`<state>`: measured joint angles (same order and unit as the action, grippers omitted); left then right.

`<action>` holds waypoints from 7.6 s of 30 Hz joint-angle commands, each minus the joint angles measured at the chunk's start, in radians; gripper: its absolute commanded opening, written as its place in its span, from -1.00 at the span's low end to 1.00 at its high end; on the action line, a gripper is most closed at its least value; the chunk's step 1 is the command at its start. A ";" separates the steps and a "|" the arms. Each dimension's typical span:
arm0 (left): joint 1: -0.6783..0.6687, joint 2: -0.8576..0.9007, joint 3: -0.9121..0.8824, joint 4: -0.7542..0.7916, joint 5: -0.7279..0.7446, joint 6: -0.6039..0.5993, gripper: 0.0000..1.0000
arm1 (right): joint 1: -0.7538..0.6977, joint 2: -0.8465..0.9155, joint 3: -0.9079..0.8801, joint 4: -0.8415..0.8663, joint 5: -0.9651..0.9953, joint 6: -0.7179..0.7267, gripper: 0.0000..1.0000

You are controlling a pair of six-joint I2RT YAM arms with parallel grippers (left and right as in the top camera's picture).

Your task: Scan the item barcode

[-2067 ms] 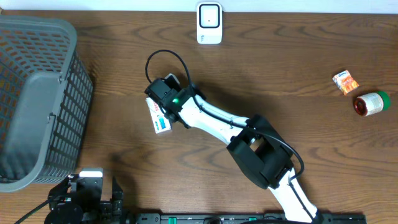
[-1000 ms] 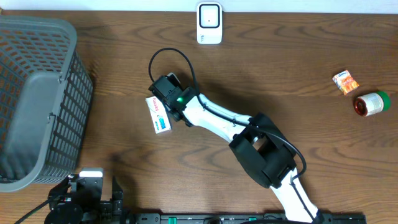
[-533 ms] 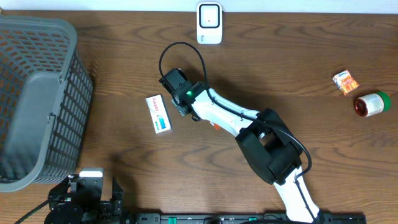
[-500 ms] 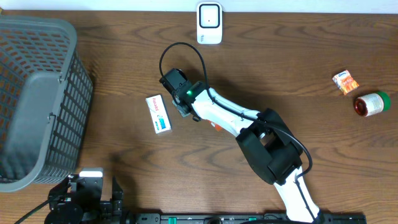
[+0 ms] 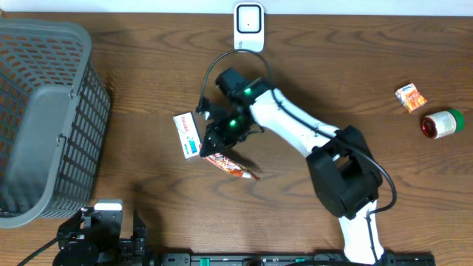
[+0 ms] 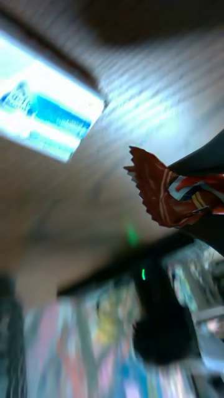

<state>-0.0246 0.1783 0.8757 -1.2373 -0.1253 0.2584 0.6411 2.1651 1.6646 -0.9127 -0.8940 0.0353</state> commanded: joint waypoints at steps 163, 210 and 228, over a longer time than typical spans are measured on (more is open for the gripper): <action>-0.005 -0.005 0.005 -0.001 0.006 -0.002 0.98 | -0.295 -0.136 -0.540 0.049 0.317 0.427 -0.23; -0.005 -0.005 0.005 -0.001 0.006 -0.002 0.98 | -0.653 -0.282 -0.635 0.178 0.266 0.060 0.81; -0.005 -0.005 0.005 -0.001 0.006 -0.002 0.98 | -0.270 -0.142 -0.289 0.265 0.541 0.114 0.55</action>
<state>-0.0246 0.1783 0.8757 -1.2377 -0.1253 0.2584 0.3515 1.9446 1.3434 -0.6323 -0.3546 0.1558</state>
